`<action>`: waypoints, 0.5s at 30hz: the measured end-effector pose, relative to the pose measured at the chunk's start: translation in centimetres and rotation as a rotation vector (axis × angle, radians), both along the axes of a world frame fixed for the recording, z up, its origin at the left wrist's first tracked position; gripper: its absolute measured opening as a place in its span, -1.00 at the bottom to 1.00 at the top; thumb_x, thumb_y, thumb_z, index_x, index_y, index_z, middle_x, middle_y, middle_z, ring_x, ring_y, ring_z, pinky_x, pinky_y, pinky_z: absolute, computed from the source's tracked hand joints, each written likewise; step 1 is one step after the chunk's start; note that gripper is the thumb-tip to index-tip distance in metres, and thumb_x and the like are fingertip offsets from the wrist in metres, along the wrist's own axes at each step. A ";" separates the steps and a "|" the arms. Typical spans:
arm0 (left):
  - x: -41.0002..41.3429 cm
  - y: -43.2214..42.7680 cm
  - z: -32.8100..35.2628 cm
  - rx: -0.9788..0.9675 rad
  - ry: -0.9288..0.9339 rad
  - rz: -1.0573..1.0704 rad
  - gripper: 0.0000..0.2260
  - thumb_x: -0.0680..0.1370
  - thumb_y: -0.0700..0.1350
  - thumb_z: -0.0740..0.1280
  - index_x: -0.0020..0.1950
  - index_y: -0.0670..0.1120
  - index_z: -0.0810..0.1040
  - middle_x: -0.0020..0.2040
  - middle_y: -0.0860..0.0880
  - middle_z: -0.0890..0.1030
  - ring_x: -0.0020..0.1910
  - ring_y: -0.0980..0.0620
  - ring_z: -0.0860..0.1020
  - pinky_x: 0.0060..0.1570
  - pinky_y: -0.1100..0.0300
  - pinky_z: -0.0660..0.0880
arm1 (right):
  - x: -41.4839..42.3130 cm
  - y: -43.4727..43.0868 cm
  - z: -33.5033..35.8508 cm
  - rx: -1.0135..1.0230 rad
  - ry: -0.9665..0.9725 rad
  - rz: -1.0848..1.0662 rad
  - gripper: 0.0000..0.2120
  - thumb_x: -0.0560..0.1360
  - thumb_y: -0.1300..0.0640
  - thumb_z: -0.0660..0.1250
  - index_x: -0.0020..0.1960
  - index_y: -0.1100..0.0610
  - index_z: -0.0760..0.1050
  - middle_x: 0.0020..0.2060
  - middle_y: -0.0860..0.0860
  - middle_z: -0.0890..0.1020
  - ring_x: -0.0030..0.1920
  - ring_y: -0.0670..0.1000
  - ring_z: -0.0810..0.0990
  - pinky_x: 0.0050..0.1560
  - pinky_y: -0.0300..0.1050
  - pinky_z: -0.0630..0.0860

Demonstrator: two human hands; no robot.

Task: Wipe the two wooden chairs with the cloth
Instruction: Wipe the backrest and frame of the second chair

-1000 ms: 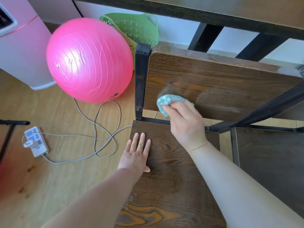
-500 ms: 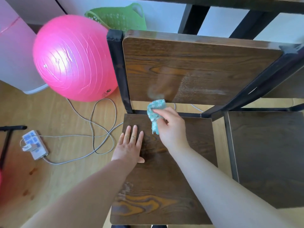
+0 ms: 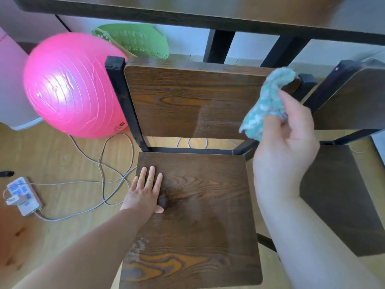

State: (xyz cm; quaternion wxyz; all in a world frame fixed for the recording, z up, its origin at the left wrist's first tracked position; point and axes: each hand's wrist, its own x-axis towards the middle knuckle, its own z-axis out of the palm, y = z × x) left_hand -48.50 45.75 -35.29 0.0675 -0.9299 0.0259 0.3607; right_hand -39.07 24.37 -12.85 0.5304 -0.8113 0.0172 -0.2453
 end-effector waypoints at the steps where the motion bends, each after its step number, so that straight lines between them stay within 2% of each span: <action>1: 0.0 0.0 0.1 0.002 0.001 -0.002 -0.05 0.56 0.34 0.15 0.46 -0.10 -0.51 0.56 -0.20 -0.42 0.54 -0.24 -0.38 0.57 -0.11 -0.16 | 0.9 0.1 -0.2 -0.116 -0.103 0.004 -0.70 0.57 0.33 0.24 0.23 0.09 0.56 0.07 -0.03 0.57 0.11 -0.10 0.59 0.08 -0.27 0.54; 4: 0.0 0.0 0.3 0.005 0.009 -0.003 -0.06 0.57 0.34 0.15 0.46 -0.10 -0.50 0.56 -0.20 -0.42 0.54 -0.24 -0.38 0.57 -0.11 -0.17 | 3.0 1.4 -2.1 -0.313 -0.187 0.060 -0.72 0.53 0.34 0.29 0.20 0.23 0.61 0.04 0.12 0.57 0.05 0.02 0.58 0.01 -0.21 0.55; 7: 0.0 -0.1 0.4 0.007 0.011 -0.013 -0.08 0.58 0.33 0.13 0.48 -0.11 -0.49 0.51 -0.19 -0.47 0.54 -0.25 -0.38 0.57 -0.11 -0.17 | 3.5 2.5 -4.0 -0.372 -0.173 0.146 -0.75 0.52 0.18 0.41 0.16 0.25 0.62 0.05 0.18 0.55 0.05 0.02 0.57 0.06 -0.18 0.56; 9: 0.0 -0.1 0.5 0.012 0.016 -0.022 -0.09 0.58 0.33 0.11 0.48 -0.12 -0.49 0.45 -0.18 -0.51 0.54 -0.25 -0.39 0.56 -0.11 -0.18 | 3.6 2.8 -4.3 -0.353 -0.190 0.136 -0.69 0.53 0.01 0.42 0.08 0.25 0.65 0.01 0.19 0.55 0.03 -0.01 0.55 0.08 -0.29 0.50; 12: 0.0 0.0 0.4 0.012 0.019 -0.029 -0.09 0.58 0.34 0.10 0.47 -0.12 -0.50 0.44 -0.19 -0.51 0.54 -0.25 -0.39 0.56 -0.11 -0.18 | 4.2 3.3 -4.0 -0.282 -0.195 0.055 -0.73 0.52 0.02 0.44 -0.06 0.25 0.61 -0.08 0.14 0.56 -0.08 0.03 0.58 -0.06 -0.30 0.50; 15: 0.1 0.1 0.3 0.010 0.017 -0.028 -0.09 0.58 0.34 0.10 0.46 -0.12 -0.51 0.45 -0.19 -0.51 0.53 -0.25 -0.40 0.56 -0.13 -0.18 | 4.8 3.9 -3.9 -0.186 -0.095 -0.021 -0.71 0.50 0.04 0.46 0.05 0.21 0.49 -0.12 0.07 0.57 -0.18 0.04 0.59 -0.18 -0.17 0.57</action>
